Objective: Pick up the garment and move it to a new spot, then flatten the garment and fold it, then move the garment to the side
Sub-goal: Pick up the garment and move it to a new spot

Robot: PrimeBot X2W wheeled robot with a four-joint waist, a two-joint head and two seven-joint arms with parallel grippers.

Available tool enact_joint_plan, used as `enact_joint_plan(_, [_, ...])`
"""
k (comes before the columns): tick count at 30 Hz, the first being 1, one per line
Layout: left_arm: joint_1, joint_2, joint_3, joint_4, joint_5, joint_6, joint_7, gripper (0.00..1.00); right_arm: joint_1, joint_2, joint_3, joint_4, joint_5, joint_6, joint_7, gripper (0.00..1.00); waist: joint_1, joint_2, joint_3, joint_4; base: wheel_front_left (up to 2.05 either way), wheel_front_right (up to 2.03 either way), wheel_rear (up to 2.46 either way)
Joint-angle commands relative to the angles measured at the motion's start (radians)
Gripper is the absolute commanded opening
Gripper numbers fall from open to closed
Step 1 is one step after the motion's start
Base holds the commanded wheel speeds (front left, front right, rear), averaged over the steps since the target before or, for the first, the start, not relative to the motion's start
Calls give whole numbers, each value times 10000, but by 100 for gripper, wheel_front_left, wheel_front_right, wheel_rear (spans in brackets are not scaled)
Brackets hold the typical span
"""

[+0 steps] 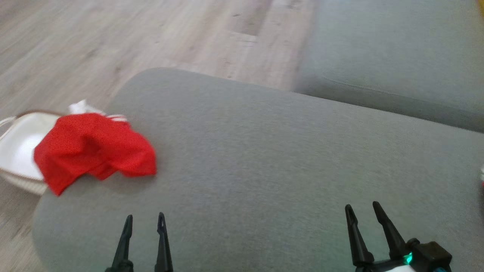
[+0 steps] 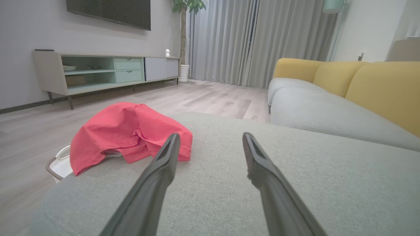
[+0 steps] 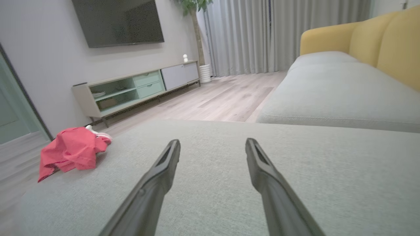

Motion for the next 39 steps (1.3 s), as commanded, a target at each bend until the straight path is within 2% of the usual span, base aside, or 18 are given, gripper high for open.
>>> enact_joint_plan(1, [-373,-45,324,-351,57,-6,-51,100,-528,-68,194,-295,32,-7,-109,100,0,-1,88,570,0,0,0])
enact_joint_plan(11, [-328,-45,807,-891,-98,355,-51,100,-1010,-68,419,-76,-252,-7,-109,100,0,-1,685,1156,0,0,0])
enact_joint_plan(17, [-810,-13,1187,-922,15,183,-51,100,-1016,-206,446,-22,-435,-7,-109,100,0,-1,1030,1397,0,0,0])
enact_joint_plan(22, [-2412,334,1633,-587,110,-154,-51,100,-1141,-707,431,-210,-605,-7,-109,100,0,-1,1945,1514,0,0,0])
enact_joint_plan(30, [-6559,1428,2442,1690,-275,-631,253,100,-1614,-1975,423,-666,-862,-7,-109,100,0,-1,3603,1352,0,0,0])
enact_joint_plan(34, [-8541,1798,2562,3419,-628,-894,1400,100,-1775,-2724,346,-928,-869,-7,-109,100,0,-1,4311,1308,0,0,0])
enact_joint_plan(39, [-10614,1858,2616,5706,-1285,-1342,2995,100,-1918,-3322,133,-1226,-649,-7,-88,100,0,-1,5092,1233,0,0,0])
